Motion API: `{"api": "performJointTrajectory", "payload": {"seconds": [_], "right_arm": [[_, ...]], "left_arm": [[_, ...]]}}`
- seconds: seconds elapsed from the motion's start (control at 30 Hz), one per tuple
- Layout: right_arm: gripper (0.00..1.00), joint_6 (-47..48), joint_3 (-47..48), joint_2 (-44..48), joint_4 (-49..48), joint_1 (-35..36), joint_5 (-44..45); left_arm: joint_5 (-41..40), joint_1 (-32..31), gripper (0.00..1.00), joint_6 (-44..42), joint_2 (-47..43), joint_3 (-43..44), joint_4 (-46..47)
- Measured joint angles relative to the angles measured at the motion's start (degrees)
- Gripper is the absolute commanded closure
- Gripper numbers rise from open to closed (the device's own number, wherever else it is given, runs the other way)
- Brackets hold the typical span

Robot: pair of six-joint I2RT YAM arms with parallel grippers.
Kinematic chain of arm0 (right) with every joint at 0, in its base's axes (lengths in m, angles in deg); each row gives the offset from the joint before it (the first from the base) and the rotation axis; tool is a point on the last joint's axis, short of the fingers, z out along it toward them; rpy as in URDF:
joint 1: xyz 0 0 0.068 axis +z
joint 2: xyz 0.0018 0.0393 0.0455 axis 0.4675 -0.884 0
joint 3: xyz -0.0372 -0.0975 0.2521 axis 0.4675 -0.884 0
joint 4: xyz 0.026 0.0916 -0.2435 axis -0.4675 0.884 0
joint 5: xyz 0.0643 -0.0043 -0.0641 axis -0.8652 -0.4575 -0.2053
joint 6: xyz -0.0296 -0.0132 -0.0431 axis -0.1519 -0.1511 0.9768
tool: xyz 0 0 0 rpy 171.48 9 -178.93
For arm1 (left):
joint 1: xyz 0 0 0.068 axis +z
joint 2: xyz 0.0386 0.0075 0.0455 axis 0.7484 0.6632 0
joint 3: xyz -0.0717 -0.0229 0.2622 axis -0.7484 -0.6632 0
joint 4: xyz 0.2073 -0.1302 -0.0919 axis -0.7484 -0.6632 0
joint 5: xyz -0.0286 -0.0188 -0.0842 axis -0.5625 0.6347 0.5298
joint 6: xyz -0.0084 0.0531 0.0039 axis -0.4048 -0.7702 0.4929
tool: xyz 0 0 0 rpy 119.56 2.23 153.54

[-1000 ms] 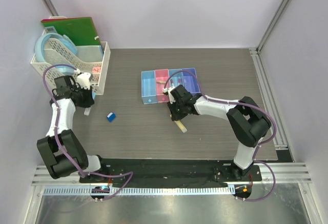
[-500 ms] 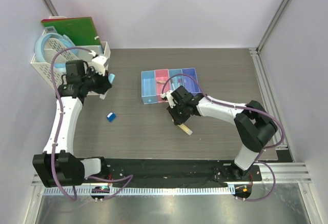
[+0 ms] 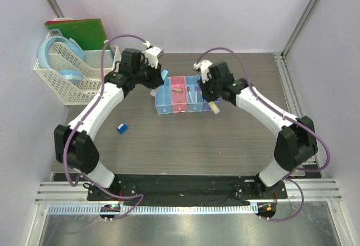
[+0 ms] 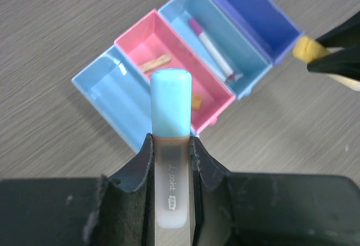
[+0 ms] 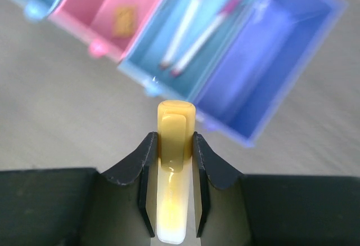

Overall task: Sort the stationery into containers
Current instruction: Place the stationery in the storage box.

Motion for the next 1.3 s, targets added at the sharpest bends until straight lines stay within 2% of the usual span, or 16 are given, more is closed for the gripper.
{"api": "performJointTrajectory", "payload": {"seconds": [0.27,0.53,0.73,0.8,0.87,0.97,1.1,1.3], "right_arm": [[0.99,-0.15,10.84,-9.62,-3.45,-9.77,0.24],[0.99,-0.52,17.66,-22.32,-4.00,-9.27,-0.66],[0.98,-0.85,21.84,-25.97,-3.93,-9.09,-0.63],[0.75,-0.92,23.23,-26.45,-4.17,-9.33,-0.63],[0.58,-0.94,23.91,-26.53,-4.46,-9.53,-0.61],[0.43,-1.14,24.00,-26.53,-4.70,-9.77,-0.55],[0.38,-1.07,24.00,-26.51,-4.59,-10.27,-0.37],[0.36,-1.22,23.96,-25.77,-4.11,-11.21,0.87]], "left_arm": [[-2.27,-2.89,1.00,7.80,8.48,4.98,5.68],[-6.01,-9.77,1.00,8.55,9.01,5.09,6.25],[-6.97,-11.21,1.00,8.46,9.81,5.38,6.21],[-7.08,-11.21,1.00,8.39,9.84,5.38,6.23],[-7.19,-11.21,1.00,8.37,9.86,5.38,6.23],[-7.32,-11.37,1.00,8.35,9.86,5.40,6.23],[-7.43,-11.72,1.00,8.35,10.23,6.03,6.23],[-9.01,-12.48,1.00,8.41,12.04,8.31,6.14]]}}
